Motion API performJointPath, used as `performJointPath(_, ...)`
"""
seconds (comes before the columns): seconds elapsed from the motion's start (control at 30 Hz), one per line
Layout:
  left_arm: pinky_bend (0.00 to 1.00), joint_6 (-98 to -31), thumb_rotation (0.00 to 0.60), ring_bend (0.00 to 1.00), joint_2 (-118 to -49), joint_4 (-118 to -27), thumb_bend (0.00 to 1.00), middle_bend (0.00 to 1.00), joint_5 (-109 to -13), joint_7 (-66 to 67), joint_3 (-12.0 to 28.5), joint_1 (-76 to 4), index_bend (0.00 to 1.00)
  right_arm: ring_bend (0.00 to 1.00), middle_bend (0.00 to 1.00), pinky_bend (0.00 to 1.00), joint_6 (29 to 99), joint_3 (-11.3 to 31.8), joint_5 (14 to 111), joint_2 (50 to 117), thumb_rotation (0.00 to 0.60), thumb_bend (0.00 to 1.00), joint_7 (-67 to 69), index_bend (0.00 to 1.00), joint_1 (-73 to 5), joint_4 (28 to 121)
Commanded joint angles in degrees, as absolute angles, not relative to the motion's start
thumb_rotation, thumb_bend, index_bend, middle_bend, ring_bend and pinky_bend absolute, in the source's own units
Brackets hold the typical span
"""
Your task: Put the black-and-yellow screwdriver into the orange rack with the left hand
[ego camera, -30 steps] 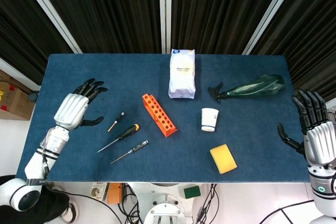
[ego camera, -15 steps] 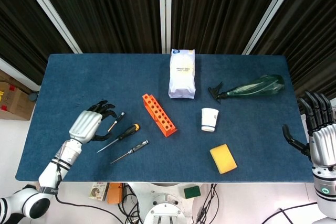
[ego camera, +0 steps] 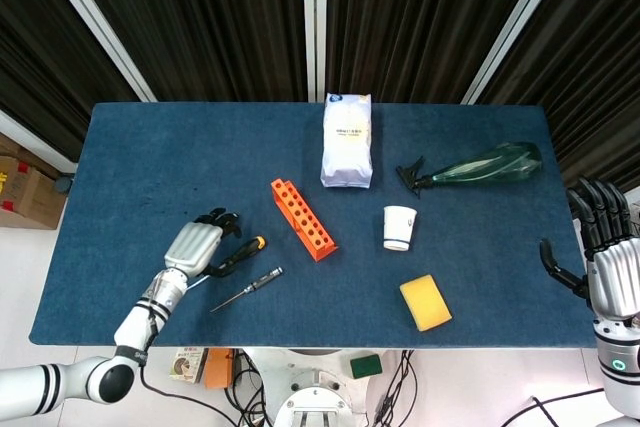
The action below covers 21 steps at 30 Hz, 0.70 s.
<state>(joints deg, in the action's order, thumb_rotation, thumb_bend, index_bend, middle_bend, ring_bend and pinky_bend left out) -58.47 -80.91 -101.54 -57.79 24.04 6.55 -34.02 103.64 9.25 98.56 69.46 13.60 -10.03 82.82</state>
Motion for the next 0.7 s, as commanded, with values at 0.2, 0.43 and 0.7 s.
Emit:
performJointPath(0.2,0.2,-62.77,0.47,0.08,-88.21,-99.29,0.2,0.17,-51.51,29.93,8.1,-36.13,0.37,0.0,0.0,0.0,103.14,9.11,98.41,69.83,0.6,0.41,13.22,0.0,-10.2,82.82)
performJointPath(0.43,0.2,-64.6,0.469,0.08,-91.4,-96.7,0.2,0.18,-49.18,32.88,7.84,-36.77,0.38,0.0,0.0,0.0,103.21,9.06,98.39,69.68,0.6,0.41,12.9,0.0,-10.09,82.99)
performJointPath(0.7,0.21,-63.62,0.472,0.08,-92.15,-95.22,0.2,0.18,-46.57,32.58,8.04,-37.01,0.41,0.0,0.0,0.0,102.7,9.1,97.55,69.68,0.6,0.43,12.97,0.0,-9.96,83.14)
